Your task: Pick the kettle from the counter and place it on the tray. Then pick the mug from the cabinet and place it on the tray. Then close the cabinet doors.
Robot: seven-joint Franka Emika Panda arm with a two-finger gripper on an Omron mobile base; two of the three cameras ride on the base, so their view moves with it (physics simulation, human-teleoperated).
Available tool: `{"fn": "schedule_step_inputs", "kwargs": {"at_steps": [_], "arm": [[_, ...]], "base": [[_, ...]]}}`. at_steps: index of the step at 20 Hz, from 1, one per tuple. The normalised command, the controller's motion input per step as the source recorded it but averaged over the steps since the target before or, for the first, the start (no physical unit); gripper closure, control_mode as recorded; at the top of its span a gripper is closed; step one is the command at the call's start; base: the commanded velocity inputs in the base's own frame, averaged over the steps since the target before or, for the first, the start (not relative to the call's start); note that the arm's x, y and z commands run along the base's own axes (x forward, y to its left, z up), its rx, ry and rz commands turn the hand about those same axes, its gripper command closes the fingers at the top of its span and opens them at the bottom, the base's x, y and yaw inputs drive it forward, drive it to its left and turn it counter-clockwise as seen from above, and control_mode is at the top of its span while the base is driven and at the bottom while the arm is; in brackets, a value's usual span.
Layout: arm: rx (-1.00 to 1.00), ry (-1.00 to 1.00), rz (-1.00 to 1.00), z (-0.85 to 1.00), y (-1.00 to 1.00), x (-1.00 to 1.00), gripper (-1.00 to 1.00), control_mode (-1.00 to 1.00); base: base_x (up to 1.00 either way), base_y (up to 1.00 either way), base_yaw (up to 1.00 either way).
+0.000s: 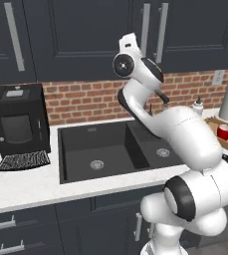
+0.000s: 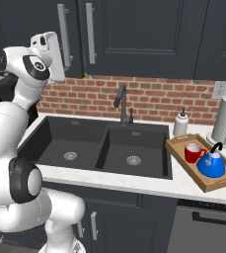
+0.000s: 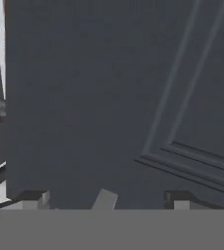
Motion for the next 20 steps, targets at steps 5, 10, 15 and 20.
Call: {"fn": "schedule_step_inputs", "kwargs": {"at_steps": [5, 10, 15, 20], "arm": [[0.00, 0.04, 0.03, 0.00, -0.03, 1.00, -1.00, -1.00], [0.00, 0.03, 0.03, 0.00, -0.03, 1.00, -1.00, -1.00], [0.00, 0.00, 0.03, -0.01, -0.01, 0.96, -1.00, -1.00], [0.00, 0.00, 0.02, -0.19, 0.00, 0.60, -1.00, -1.00]], "base": [[0.00, 0.00, 0.00], [0.00, 0.00, 0.00], [0.00, 0.00, 0.00], [0.00, 0.00, 0.00]]}}
